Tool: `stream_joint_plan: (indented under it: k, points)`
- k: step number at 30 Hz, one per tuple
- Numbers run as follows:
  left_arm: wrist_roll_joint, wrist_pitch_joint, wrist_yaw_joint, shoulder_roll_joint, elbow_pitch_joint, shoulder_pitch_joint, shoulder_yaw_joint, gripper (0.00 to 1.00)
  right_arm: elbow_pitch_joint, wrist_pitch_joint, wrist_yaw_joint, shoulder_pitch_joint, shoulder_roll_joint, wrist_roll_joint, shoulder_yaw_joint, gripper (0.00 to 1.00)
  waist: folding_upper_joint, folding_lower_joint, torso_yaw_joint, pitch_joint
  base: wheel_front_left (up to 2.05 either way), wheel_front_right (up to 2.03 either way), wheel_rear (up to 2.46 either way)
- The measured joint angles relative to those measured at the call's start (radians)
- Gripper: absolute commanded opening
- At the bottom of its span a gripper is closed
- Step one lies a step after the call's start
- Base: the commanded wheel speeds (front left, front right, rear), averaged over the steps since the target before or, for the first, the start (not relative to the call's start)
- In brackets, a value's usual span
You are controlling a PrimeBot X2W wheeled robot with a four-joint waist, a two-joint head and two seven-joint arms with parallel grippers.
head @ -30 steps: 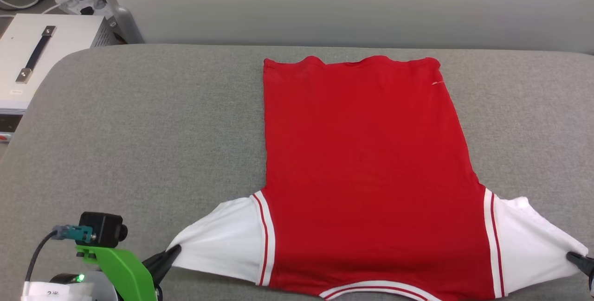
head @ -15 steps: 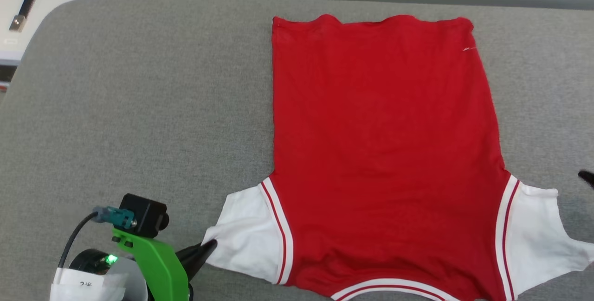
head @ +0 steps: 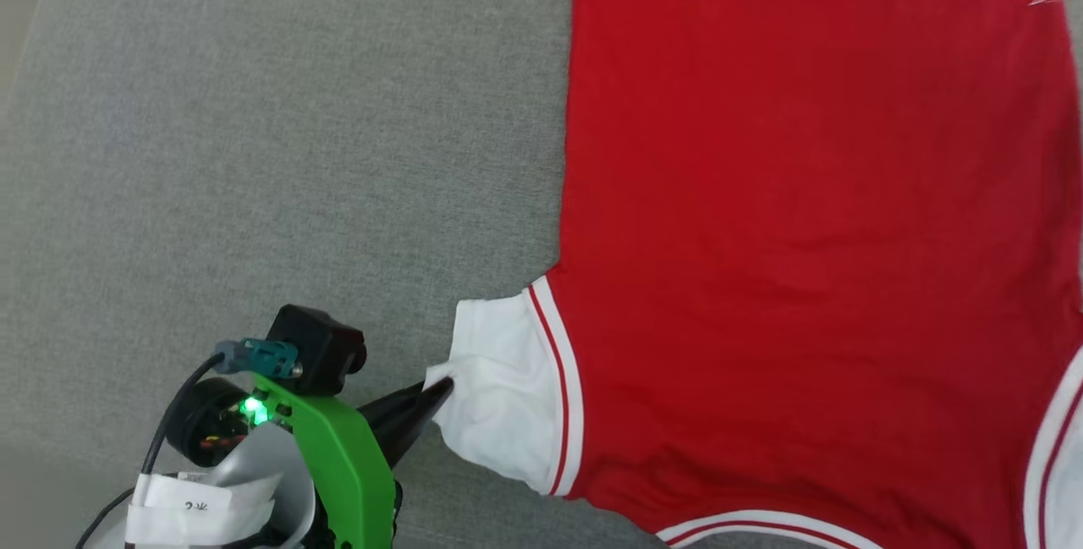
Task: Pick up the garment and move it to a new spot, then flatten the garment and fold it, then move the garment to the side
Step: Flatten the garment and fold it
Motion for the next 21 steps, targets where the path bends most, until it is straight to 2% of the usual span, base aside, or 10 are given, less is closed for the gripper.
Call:
stream_joint_plan:
  k: [10, 21]
  points:
    - [0.008, -0.041, -0.044, -0.070, 0.043, -0.044, -0.039, 0.00, 0.212, 0.001, 0.000, -0.271, -0.034, -0.140, 0.056, 1.00, 0.0000, 0.0001, 0.119, 0.115, 0.00, 0.00, 0.00]
    - [0.016, -0.076, -0.069, -0.101, 0.081, -0.073, -0.054, 0.00, 0.335, -0.025, 0.000, -0.356, -0.079, -0.195, 0.121, 1.00, 0.0000, 0.0001, 0.205, 0.199, 0.00, 0.00, 0.00]
